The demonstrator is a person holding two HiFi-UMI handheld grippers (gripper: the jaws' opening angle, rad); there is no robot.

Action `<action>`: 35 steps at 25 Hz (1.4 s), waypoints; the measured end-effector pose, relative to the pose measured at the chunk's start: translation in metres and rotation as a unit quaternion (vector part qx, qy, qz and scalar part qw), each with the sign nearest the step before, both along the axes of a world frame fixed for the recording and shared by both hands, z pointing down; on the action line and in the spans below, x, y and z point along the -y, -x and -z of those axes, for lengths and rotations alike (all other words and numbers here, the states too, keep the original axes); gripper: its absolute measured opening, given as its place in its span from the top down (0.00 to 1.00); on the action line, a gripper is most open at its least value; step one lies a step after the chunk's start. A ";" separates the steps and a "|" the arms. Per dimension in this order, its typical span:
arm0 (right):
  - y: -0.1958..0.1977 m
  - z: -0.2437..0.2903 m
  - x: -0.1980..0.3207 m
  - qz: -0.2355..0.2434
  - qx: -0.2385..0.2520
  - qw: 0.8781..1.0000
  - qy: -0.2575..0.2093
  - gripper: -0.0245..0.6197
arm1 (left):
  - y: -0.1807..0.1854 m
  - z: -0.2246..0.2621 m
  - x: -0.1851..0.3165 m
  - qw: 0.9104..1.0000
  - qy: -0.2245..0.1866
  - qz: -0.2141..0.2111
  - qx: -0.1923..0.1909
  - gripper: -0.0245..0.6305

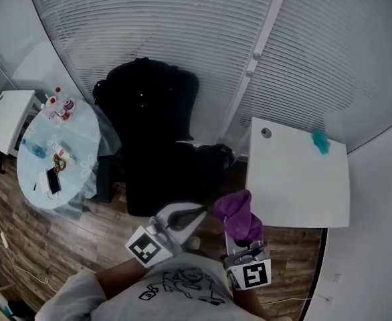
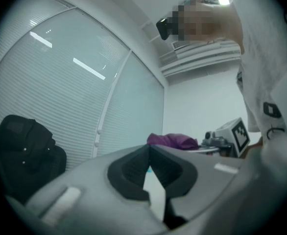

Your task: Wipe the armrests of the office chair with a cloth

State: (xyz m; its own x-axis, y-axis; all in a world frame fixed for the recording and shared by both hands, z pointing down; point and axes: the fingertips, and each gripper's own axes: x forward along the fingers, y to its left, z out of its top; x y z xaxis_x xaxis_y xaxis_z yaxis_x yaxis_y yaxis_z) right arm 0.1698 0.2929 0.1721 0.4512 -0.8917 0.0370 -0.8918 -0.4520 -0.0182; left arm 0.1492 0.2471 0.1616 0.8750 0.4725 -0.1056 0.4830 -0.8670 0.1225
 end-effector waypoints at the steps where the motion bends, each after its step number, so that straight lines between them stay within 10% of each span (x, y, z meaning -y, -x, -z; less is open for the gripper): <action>1: 0.002 0.000 0.000 0.007 0.001 1.000 -0.002 0.90 | 0.002 0.001 -0.001 1.000 -0.002 0.005 0.000 0.96; 17: 0.068 -0.012 0.051 0.183 -0.003 0.983 0.012 0.90 | 0.076 -0.013 0.039 0.985 0.003 0.172 0.021 0.96; 35: 0.220 0.011 0.153 0.379 -0.026 0.925 -0.007 0.90 | 0.229 0.008 0.128 0.933 -0.007 0.359 -0.001 0.96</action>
State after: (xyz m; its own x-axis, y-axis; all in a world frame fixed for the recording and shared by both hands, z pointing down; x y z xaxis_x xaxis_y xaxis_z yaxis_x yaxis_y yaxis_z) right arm -0.0506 0.1401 0.1611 -0.3035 -0.9526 0.0183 -0.9521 0.3040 0.0332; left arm -0.0802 0.1189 0.1540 0.9662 -0.2347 -0.1065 -0.2234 -0.9687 0.1080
